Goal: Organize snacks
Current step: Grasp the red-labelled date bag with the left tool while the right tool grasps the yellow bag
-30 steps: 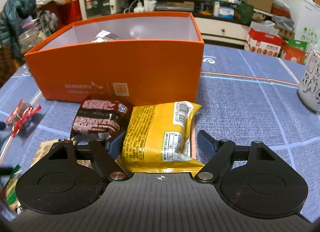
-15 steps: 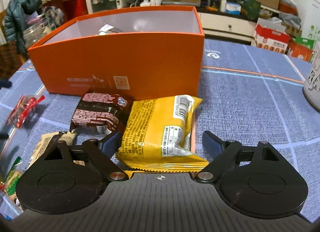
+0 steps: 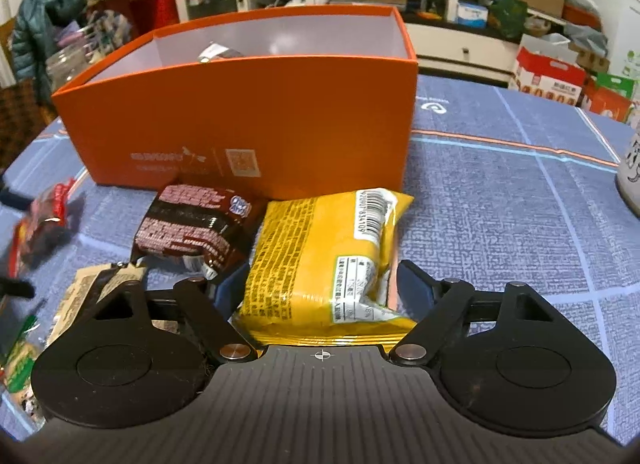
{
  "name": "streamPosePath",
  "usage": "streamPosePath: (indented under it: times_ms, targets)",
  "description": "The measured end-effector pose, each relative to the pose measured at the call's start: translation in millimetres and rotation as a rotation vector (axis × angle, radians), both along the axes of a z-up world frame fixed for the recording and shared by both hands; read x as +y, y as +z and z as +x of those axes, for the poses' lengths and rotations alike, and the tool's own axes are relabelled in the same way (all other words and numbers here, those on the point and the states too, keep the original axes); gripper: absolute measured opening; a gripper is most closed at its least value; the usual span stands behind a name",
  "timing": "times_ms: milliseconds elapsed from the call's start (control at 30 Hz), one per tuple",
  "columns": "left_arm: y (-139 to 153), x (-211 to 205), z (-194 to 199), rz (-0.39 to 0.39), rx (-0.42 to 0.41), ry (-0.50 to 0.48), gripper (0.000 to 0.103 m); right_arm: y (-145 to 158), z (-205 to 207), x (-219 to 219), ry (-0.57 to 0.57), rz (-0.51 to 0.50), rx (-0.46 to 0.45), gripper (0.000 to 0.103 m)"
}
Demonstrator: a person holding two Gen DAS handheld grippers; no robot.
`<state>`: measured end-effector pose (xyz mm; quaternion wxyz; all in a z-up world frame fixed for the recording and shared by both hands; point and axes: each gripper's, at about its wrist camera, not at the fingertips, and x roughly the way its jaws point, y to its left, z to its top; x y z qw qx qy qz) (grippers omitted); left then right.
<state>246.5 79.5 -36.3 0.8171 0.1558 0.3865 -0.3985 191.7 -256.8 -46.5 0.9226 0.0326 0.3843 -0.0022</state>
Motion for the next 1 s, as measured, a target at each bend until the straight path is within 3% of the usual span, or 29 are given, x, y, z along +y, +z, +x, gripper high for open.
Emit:
streamPosePath:
  times_ms: [300, 333, 400, 533, 600, 667, 867, 1000]
  targets:
    - [-8, 0, -3, -0.081, 0.028, 0.279, 0.102, 1, 6, 7, -0.024, -0.048, 0.021, 0.071]
    - [-8, 1, -1, -0.087, 0.033, 0.303, 0.102, 1, 6, 7, -0.026, -0.047, 0.022, 0.067]
    - [-7, -3, 0, -0.084, 0.037, 0.346, 0.102, 5, 7, 7, -0.024, -0.052, 0.025, 0.048]
    - [-5, -6, 0, -0.096, 0.056, 0.439, 0.101, 9, 6, 9, -0.026, -0.061, 0.031, 0.038]
    - [-4, -9, 0, -0.098, 0.054, 0.483, 0.089, 11, 3, 7, -0.025, -0.052, 0.026, 0.034]
    - [-1, -14, -3, -0.047, 0.011, 0.514, 0.051, 15, -1, 6, -0.025, -0.064, 0.016, 0.033]
    - [5, -11, -13, -0.046, 0.033, 0.609, 0.054, 28, -11, -1, -0.027, -0.062, -0.009, 0.033]
    - [18, -16, -29, 0.006, -0.042, 0.653, 0.054, 37, -20, -5, -0.026, -0.066, -0.03, 0.033]
